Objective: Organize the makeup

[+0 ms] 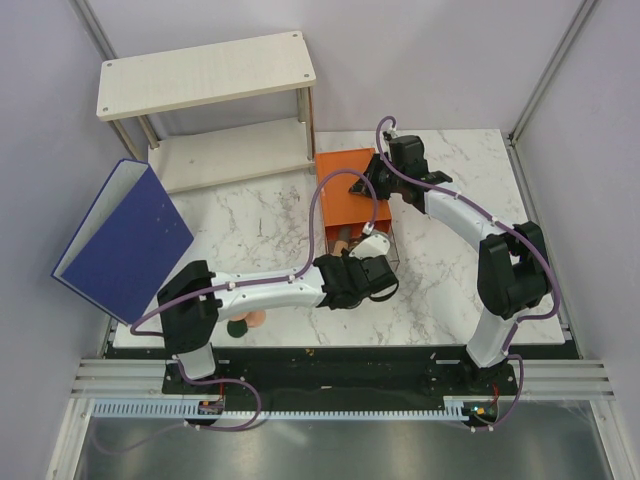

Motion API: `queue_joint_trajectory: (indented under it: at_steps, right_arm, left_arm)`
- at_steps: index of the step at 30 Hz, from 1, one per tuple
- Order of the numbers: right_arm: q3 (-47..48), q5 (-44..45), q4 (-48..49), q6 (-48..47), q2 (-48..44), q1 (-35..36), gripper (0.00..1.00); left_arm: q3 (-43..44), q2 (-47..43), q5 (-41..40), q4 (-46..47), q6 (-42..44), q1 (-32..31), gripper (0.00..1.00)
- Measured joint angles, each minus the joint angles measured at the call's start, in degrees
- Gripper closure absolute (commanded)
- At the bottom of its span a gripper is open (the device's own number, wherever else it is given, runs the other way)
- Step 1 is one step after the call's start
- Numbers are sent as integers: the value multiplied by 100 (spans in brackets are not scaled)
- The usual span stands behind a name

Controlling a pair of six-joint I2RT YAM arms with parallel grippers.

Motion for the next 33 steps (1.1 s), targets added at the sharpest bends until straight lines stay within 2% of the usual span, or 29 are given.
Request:
queue_joint_trajectory:
  at_steps: [9,22,33]
  right_arm:
    - [-22,-17,35,2,0,0,100]
    - [-118,-39,162,0,-33,0,100]
    - [-249,-70,256,0,-105,0,100]
  left_arm:
    - [50,55,-264,153,-855,201,98]
    - [304,297,-415,299,-1840,968,98]
    - [734,573,-417,297,-2118,1220,98]
